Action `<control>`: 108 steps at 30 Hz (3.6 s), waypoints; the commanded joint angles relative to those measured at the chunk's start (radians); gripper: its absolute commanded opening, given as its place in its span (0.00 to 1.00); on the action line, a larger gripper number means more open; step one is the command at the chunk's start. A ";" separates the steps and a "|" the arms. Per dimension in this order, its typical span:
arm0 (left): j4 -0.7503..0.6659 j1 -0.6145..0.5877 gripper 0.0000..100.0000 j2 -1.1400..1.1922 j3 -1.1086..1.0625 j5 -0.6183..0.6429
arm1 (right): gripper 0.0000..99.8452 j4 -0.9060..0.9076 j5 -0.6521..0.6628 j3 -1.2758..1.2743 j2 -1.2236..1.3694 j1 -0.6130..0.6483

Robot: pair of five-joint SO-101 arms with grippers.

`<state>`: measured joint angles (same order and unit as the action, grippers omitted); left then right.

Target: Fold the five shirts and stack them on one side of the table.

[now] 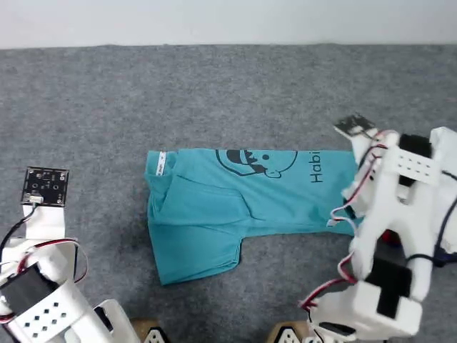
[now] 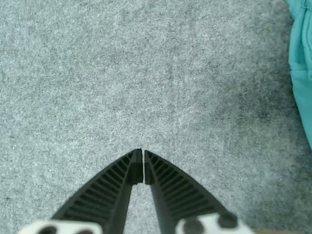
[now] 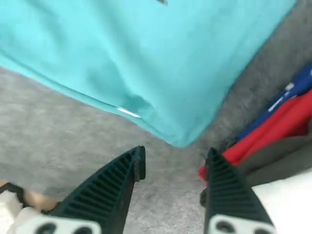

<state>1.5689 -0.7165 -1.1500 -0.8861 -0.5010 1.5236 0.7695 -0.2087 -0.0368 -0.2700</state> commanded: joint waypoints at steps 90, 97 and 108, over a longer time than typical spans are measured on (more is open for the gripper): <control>-0.049 0.000 0.02 -0.005 -0.036 0.054 | 0.18 -0.048 0.046 0.621 0.487 0.946; -0.049 0.000 0.02 -0.005 -0.036 0.054 | 0.01 0.145 -0.068 0.752 0.487 1.015; -0.049 0.000 0.02 -0.005 -0.036 0.054 | 0.01 -0.096 -0.081 0.821 0.768 0.924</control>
<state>1.5413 -0.7165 -1.1500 -0.9291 -0.4549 1.4929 0.6989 0.5048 0.6966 0.7135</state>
